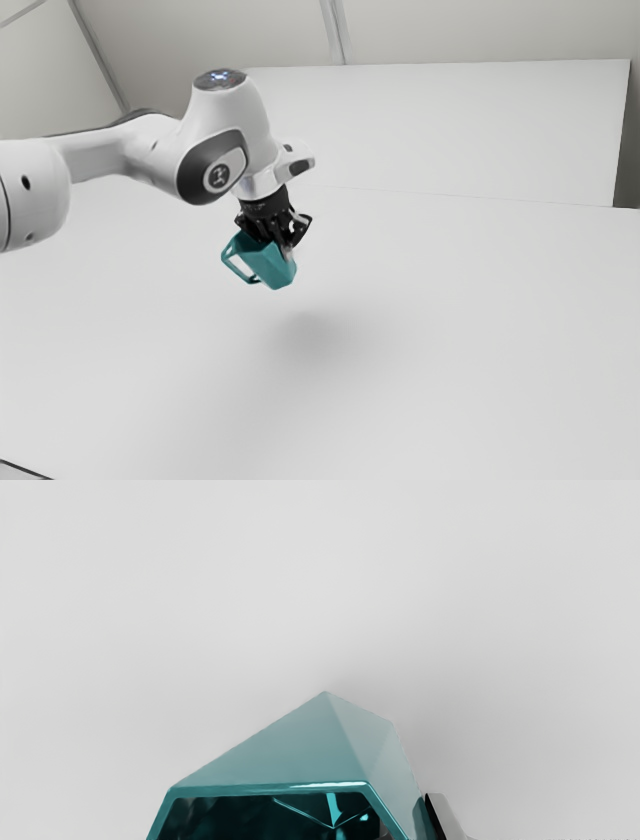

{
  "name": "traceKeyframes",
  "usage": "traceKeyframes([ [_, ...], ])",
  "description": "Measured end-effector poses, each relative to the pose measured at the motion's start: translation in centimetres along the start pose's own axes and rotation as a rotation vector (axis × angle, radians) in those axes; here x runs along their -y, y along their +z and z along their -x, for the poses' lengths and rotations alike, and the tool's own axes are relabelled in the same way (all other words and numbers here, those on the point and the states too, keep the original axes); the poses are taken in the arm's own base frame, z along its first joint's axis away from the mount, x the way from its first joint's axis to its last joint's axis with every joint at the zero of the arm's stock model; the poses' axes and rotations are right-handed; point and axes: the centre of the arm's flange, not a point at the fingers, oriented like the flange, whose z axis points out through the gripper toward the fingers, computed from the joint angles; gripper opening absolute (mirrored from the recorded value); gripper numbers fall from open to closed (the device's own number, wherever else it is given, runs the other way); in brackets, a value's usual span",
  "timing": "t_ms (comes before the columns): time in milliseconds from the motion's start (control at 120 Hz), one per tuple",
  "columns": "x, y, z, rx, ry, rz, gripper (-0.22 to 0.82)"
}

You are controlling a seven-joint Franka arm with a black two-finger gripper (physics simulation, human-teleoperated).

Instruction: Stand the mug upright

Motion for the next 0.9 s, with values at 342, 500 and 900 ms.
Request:
traceKeyframes([
  [342, 1.1, 3.6, 2.0, 0.079, -0.019, -0.011, -0.18],
  [500, -0.8, 5.6, 3.0, 0.112, 0.013, -0.018, -0.18],
  [900, 0.1, 10.0, 3.4, 0.152, -0.018, -0.028, -0.18],
])
